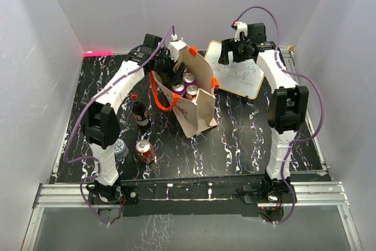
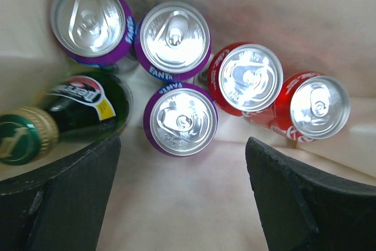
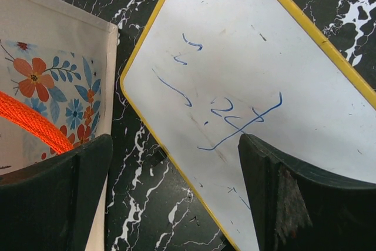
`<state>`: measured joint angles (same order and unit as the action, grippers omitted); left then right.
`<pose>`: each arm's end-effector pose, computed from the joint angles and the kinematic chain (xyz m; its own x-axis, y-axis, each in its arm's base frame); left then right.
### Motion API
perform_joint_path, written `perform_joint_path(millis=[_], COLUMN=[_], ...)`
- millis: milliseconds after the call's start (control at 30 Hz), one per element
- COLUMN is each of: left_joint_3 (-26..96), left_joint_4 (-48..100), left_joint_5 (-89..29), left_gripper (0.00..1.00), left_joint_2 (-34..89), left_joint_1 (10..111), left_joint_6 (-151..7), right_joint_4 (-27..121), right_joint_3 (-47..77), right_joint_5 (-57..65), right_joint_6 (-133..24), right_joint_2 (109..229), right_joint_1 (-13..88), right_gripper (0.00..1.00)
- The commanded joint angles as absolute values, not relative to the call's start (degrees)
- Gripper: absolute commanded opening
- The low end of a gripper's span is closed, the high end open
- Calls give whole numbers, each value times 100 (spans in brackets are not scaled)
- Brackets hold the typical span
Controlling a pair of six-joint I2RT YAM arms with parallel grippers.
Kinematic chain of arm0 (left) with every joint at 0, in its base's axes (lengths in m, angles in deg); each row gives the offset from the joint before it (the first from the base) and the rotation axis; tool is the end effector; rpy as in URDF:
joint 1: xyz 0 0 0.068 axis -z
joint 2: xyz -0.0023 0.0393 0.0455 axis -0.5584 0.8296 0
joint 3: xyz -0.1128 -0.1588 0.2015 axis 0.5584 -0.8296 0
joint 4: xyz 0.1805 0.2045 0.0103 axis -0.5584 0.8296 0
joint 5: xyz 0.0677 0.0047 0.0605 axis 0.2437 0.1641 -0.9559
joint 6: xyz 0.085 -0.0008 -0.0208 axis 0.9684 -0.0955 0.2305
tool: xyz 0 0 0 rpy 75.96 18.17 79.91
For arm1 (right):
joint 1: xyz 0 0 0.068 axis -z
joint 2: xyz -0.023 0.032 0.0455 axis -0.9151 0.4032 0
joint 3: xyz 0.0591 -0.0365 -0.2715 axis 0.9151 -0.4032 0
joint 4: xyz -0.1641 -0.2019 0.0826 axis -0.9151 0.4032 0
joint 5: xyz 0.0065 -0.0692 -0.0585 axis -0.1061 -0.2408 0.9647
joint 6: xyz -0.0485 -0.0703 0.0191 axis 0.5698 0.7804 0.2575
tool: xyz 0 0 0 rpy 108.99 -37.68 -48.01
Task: Place the beverage into the canvas bag
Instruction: Place the drink in the canvas bag.
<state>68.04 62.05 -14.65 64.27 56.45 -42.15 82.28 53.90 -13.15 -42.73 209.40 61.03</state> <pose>0.4448 -0.2179 0.2973 -0.3790 0.4695 -0.7974 0.7893 0.6139 -0.0137 0.5253 0.0808 0.2767 -0.6378 -0.1341 -0.7584 -0.4480 0.8656 0.2238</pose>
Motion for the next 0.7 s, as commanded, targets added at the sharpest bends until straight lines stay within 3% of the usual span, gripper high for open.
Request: perform_joint_path(millis=[0, 433, 533, 667], left_joint_3=[7386, 8626, 8557, 7531], left_joint_4=[6466, 6515, 6795, 6781], left_joint_5=[-1178, -1892, -2187, -2366], left_gripper=[83, 83, 85, 87], left_joint_2=[5932, 5890, 5603, 4699], left_joint_1=[5522, 5557, 5557, 5556], left_joint_6=[-3932, -3801, -3746, -3490], right_joint_4=[7766, 7543, 7575, 7614], right_joint_3=[5398, 5424, 5456, 5482], right_joint_5=[-1436, -1426, -1297, -1231], right_joint_6=[-4311, -4312, -4459, -4563], right_joint_2=[20557, 20466, 20476, 20416], right_joint_1=[6066, 5960, 5959, 5959], right_gripper=[91, 91, 91, 91])
